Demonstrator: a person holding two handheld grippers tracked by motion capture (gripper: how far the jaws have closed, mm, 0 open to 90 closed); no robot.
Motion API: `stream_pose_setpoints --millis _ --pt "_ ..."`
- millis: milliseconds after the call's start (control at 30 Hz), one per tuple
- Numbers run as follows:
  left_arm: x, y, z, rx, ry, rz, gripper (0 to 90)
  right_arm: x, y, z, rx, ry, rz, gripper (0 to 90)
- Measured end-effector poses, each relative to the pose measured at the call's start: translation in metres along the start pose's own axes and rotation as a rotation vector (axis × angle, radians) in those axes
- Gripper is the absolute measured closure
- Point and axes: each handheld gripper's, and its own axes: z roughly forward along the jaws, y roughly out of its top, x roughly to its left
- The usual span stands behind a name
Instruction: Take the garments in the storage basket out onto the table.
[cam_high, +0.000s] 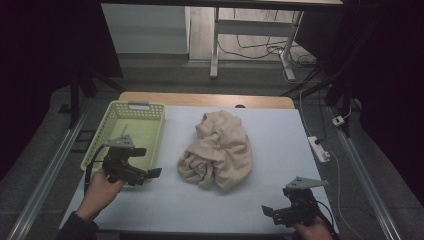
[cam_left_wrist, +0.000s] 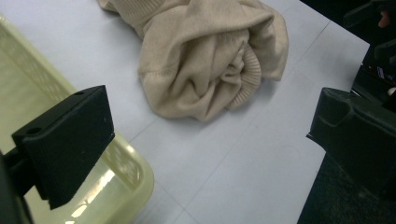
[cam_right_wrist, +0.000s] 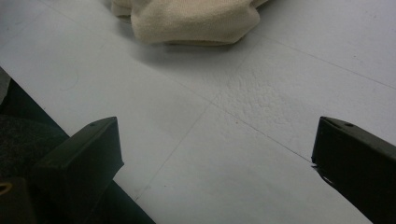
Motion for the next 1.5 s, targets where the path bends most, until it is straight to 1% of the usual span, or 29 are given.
stream_pose_setpoints --millis 333,800,1500 --pt "-0.001 -0.020 -0.012 -0.022 0.010 -0.034 0.0 0.000 0.000 0.000 0.003 -0.007 -0.006 1.3" --pt "-0.002 -0.049 -0.028 -0.040 0.032 -0.083 0.0 0.001 0.000 0.000 0.004 -0.006 -0.006 1.3" --pt "-0.003 -0.094 -0.059 -0.072 0.085 -0.165 0.0 0.001 0.000 0.000 0.007 -0.008 -0.009 1.3"
